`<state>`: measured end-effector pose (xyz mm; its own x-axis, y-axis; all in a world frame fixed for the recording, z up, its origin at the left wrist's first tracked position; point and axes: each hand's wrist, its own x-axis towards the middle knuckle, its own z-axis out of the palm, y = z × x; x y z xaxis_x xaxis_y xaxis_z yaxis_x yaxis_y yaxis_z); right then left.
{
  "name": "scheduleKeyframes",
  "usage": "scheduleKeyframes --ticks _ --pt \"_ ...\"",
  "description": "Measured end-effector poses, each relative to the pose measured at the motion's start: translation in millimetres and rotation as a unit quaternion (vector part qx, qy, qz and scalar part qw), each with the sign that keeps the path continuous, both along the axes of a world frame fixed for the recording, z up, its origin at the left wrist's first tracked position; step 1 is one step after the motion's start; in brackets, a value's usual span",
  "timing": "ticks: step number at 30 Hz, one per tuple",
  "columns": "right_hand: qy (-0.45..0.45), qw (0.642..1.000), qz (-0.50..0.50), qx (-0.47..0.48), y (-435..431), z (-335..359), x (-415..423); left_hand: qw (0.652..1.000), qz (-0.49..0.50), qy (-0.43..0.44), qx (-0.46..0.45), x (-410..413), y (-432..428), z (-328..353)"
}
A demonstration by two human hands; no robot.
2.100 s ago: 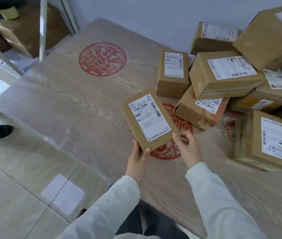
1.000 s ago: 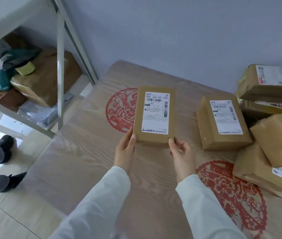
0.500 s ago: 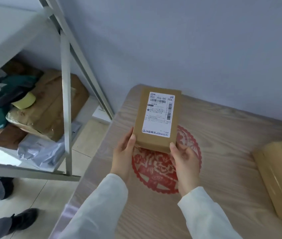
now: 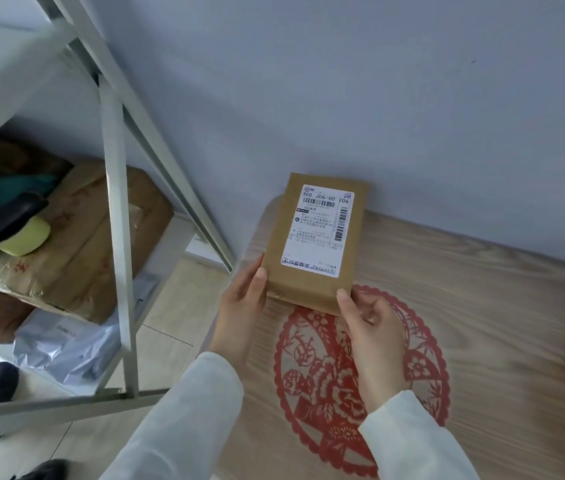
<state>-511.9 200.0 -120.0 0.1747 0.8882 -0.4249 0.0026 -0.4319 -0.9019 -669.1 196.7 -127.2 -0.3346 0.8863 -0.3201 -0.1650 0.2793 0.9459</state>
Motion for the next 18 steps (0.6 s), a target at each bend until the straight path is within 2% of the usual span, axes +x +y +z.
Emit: scheduleKeyframes --ticks 18 --pt "-0.057 0.998 0.009 -0.004 27.5 -4.3 -3.0 0.999 -0.041 -0.002 -0.031 -11.3 37.0 -0.2"
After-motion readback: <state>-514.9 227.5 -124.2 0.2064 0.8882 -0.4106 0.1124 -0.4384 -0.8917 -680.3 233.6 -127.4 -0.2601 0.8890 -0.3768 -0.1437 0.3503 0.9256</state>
